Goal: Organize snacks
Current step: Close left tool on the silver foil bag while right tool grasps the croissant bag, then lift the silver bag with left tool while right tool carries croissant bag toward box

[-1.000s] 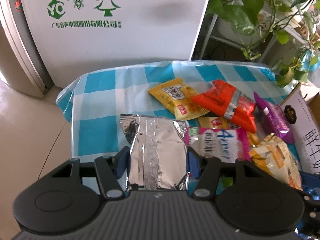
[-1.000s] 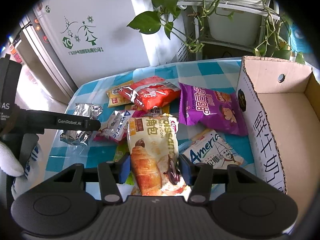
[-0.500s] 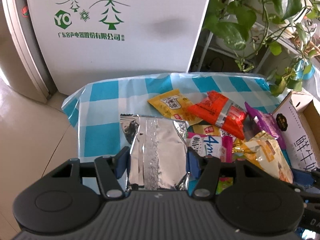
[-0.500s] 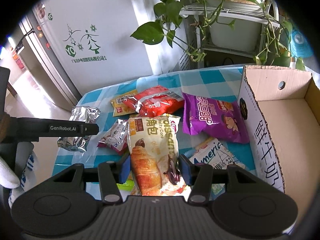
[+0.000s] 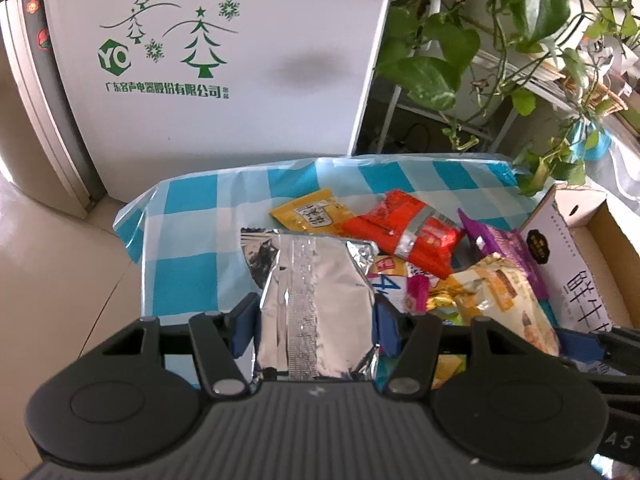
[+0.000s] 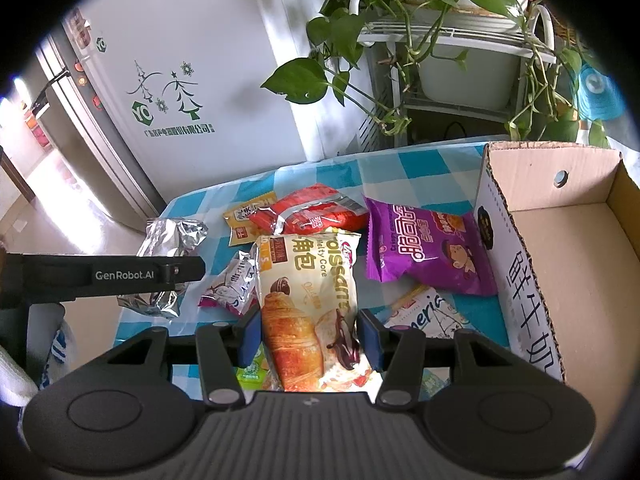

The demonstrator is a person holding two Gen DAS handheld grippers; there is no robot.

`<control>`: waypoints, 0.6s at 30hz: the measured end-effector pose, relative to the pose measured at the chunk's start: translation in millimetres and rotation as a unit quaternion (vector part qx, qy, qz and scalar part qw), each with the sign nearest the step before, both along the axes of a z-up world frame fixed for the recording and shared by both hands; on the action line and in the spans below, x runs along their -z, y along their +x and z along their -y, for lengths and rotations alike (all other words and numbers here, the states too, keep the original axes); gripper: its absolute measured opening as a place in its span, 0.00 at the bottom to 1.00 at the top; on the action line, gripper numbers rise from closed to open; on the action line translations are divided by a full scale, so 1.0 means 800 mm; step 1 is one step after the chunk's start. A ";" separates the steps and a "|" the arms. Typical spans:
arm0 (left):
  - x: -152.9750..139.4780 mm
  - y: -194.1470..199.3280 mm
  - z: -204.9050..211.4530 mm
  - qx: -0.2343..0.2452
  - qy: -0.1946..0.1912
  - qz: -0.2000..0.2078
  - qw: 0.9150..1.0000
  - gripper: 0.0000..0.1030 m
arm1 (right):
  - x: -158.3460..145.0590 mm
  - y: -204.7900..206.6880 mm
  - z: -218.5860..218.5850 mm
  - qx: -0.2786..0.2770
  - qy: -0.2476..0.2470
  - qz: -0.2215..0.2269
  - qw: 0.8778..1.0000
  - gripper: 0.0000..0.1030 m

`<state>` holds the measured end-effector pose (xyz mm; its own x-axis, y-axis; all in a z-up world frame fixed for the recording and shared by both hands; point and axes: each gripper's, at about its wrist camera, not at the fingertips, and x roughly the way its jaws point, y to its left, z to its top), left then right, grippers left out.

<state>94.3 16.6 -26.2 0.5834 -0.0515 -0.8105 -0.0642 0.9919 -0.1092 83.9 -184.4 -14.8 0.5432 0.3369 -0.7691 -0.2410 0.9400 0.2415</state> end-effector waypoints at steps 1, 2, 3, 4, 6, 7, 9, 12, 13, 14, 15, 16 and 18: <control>-0.001 0.000 0.002 0.000 -0.002 0.000 1.000 0.57 | -0.001 0.000 0.000 0.001 0.001 0.001 1.000 0.55; -0.002 -0.001 0.005 0.002 -0.004 0.001 1.000 0.57 | -0.002 0.000 0.001 0.002 0.001 0.001 1.000 0.55; -0.003 -0.001 0.007 0.003 -0.005 0.003 1.000 0.57 | -0.003 0.000 0.002 0.002 0.002 0.003 1.000 0.55; -0.004 -0.001 0.010 0.005 -0.005 0.005 1.000 0.57 | -0.004 0.000 0.002 0.003 0.003 0.005 1.000 0.55; -0.007 -0.002 0.015 0.007 -0.004 0.009 1.000 0.57 | -0.006 0.000 0.004 0.005 0.003 0.007 1.000 0.55; -0.008 -0.003 0.017 0.008 -0.004 0.011 1.000 0.57 | -0.007 0.000 0.005 0.006 0.004 0.008 1.000 0.55; -0.012 -0.003 0.021 0.007 -0.007 0.017 1.000 0.57 | -0.009 0.000 0.006 0.009 0.005 0.010 1.000 0.55; -0.020 -0.004 0.030 0.009 -0.003 0.029 1.000 0.57 | -0.018 -0.001 0.012 0.016 0.008 0.020 1.000 0.55; -0.023 -0.003 0.033 0.009 -0.004 0.034 0.999 0.57 | -0.021 -0.001 0.015 0.020 0.009 0.023 0.999 0.55; -0.025 -0.003 0.036 0.010 -0.007 0.037 0.999 0.57 | -0.024 -0.001 0.018 0.025 0.010 0.027 0.999 0.55; -0.028 -0.003 0.040 0.011 -0.010 0.040 0.999 0.57 | -0.027 0.000 0.021 0.029 0.010 0.030 0.999 0.55; -0.031 -0.002 0.043 0.013 -0.012 0.044 0.999 0.57 | -0.030 0.000 0.025 0.036 0.009 0.032 0.999 0.55; -0.036 -0.002 0.051 0.016 -0.018 0.051 0.998 0.57 | -0.036 0.002 0.034 0.049 0.005 0.036 0.998 0.55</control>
<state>93.1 -24.0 3.0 0.6604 -0.0981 -0.7445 -0.0202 0.9887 -0.1483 85.2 -211.6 13.8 0.6274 0.2876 -0.7236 -0.1657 0.9573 0.2368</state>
